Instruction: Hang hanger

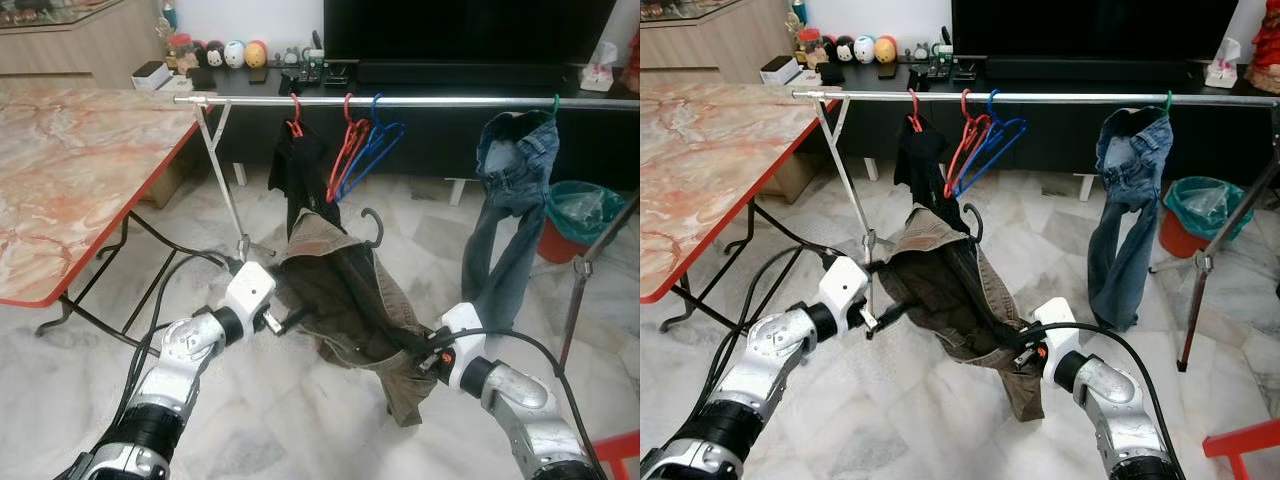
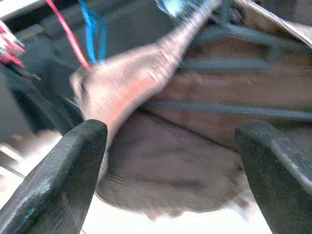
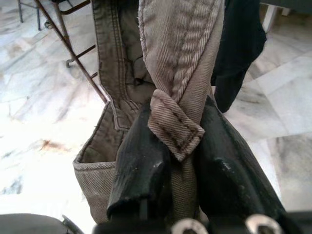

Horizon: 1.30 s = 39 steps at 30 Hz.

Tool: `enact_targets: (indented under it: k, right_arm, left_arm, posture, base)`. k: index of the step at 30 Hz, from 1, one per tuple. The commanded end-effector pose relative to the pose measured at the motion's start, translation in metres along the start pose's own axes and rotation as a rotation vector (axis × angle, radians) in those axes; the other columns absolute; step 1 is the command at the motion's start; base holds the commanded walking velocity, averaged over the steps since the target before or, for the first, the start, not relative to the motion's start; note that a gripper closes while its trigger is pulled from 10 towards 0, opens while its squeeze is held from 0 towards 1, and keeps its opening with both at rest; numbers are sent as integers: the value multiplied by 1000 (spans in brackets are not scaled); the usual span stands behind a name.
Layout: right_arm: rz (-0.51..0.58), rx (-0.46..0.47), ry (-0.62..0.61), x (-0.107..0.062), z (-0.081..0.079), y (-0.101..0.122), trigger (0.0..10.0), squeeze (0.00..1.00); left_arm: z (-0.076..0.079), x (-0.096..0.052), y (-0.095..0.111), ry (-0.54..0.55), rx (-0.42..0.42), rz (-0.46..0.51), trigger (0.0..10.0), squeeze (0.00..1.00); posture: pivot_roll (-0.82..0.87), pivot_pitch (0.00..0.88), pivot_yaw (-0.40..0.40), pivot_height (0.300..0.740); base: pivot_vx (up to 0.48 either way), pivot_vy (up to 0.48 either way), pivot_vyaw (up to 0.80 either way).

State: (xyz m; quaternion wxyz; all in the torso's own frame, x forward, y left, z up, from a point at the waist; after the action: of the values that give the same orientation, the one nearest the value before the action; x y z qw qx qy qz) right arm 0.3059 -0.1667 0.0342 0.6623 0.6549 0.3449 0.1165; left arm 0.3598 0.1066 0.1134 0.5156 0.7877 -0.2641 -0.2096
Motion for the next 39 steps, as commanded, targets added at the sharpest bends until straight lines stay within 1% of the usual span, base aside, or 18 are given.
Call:
enact_targets:
  k: [1,2,3,5,8,13,15,19,23,27,29,30,31,36,37,39]
  right_arm:
    - [48,-30,54,4,-9,13,10000,0]
    - [47,-27,85,4,-15,12,10000,0]
    - [50,-27,94,4,-17,12,10000,0]
    - [50,-17,113,4,-20,12,10000,0]
    - [43,-15,180,2,-28,11,10000,0]
    - [40,-23,175,0,-27,11,10000,0]
    - [41,-24,195,-3,-29,13,10000,0]
    - [34,-23,222,-5,-33,14,10000,0]
    - [33,-27,217,-5,-32,13,10000,0]
    - [34,-22,231,-5,-35,14,10000,0]
    - [32,-21,238,-6,-38,14,10000,0]
    - [35,-13,245,-6,-40,14,10000,0]
    - [35,-13,245,-6,-40,14,10000,0]
    - [37,-8,259,-8,-43,13,10000,0]
    - [36,-7,258,-8,-43,13,10000,0]
    - [37,-3,267,-7,-45,13,10000,0]
  left_arm:
    - [-2,1,-3,13,33,-15,10000,0]
    - [-1,2,-5,8,17,-20,10000,0]
    - [-1,2,-5,7,11,-23,10000,0]
    - [1,2,-7,3,9,-27,10000,0]
    - [4,2,-13,8,20,-41,10000,0]
    - [4,1,-16,13,27,-43,10000,0]
    - [5,-1,-17,6,75,-49,10000,0]
    - [3,0,-16,14,97,-45,10000,0]
    - [10,-2,-20,-40,161,-69,10000,0]
    - [8,-4,-21,-24,167,-69,10000,0]
    - [10,-6,-26,-34,213,-90,10000,0]
    - [7,-6,-26,-9,240,-94,10000,0]
    - [7,-6,-26,-9,240,-94,10000,0]
    - [-2,-2,-20,61,270,-78,10000,0]
    - [-3,-1,-21,68,273,-81,10000,0]
    - [-4,0,-22,91,245,-90,10000,0]
  posture:
    - [69,50,69,740]
    - [69,50,69,740]
    - [69,51,71,740]
    - [68,51,71,740]
    - [65,46,70,740]
    - [65,46,70,740]
    - [60,33,69,740]
    - [59,30,68,740]
    - [57,26,69,740]
    - [58,24,69,740]
    - [55,20,72,740]
    - [53,19,72,740]
    - [53,19,72,740]
    - [53,17,72,740]
    - [53,17,72,740]
    - [51,22,73,740]
  base:
    - [0,0,0]
    - [0,0,0]
    - [0,0,0]
    - [0,0,0]
    - [0,0,0]
    - [0,0,0]
    - [0,0,0]
    - [0,0,0]
    - [0,0,0]
    - [0,0,0]
    - [0,0,0]
    - [0,0,0]
    - [0,0,0]
    - [0,0,0]
    - [0,0,0]
    - [0,0,0]
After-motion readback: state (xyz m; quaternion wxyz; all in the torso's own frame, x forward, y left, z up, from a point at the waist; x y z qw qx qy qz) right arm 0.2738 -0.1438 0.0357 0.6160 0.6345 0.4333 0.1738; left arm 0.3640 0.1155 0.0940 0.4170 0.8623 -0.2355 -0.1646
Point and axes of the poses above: a point about 5 cm out from each wrist's last joint towards the gripper, its own x axis pointing out of the wrist towards the gripper, its own y axis along the axis of the wrist's last joint, z = x × y, the point moved 4 cm from there along x, pointing out of the wrist towards the gripper, and after that the axes turned 1 degree about x, right-handed, at the moved point
